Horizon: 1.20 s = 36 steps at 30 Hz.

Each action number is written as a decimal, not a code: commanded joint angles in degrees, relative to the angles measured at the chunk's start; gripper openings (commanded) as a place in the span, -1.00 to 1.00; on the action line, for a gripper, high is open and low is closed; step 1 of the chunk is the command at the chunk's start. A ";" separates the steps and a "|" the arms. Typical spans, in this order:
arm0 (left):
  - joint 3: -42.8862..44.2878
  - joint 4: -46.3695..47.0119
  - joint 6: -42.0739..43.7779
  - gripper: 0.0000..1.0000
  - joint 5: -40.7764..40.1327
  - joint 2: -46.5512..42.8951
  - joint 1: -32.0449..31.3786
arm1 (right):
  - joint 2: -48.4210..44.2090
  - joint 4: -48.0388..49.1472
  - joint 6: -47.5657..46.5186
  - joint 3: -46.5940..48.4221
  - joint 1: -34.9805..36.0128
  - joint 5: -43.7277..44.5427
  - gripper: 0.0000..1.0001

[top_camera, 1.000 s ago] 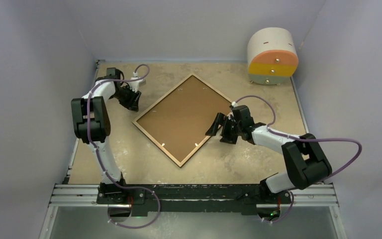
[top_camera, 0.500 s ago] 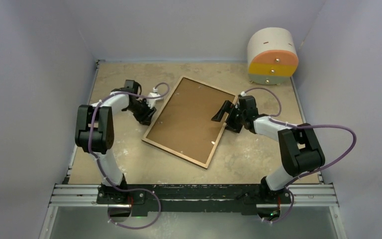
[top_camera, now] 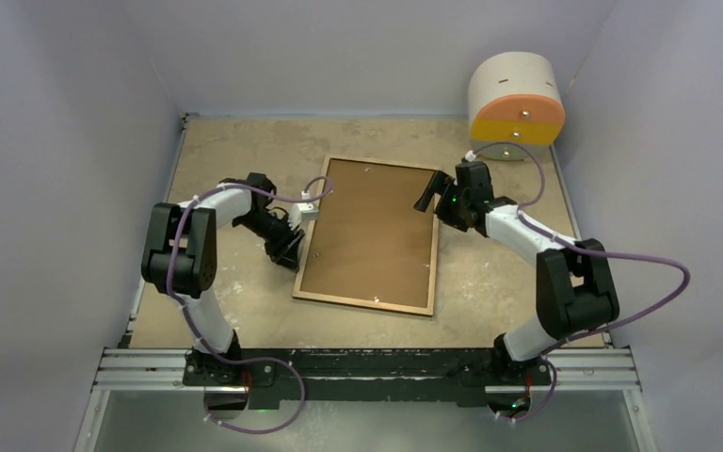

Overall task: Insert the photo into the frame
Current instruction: Adjust the photo frame at the center of the board, then install the photo frame at the center of the board.

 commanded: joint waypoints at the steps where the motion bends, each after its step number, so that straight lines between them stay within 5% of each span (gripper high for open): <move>1: 3.87 -3.06 -0.67 -0.20 9.15 2.26 3.93 | -7.84 0.66 -1.49 0.70 0.42 5.82 0.84; 5: 7.03 -4.72 -1.58 -0.21 13.58 6.38 6.44 | -9.72 10.91 3.08 -4.14 4.56 -2.47 0.74; 19: 4.65 0.13 -5.08 -0.36 12.54 9.04 5.83 | 11.88 24.66 13.38 4.44 27.59 -14.93 0.62; 36: 3.75 1.82 -6.22 -0.45 10.49 8.31 5.83 | 22.67 27.31 17.31 11.03 32.74 -16.16 0.49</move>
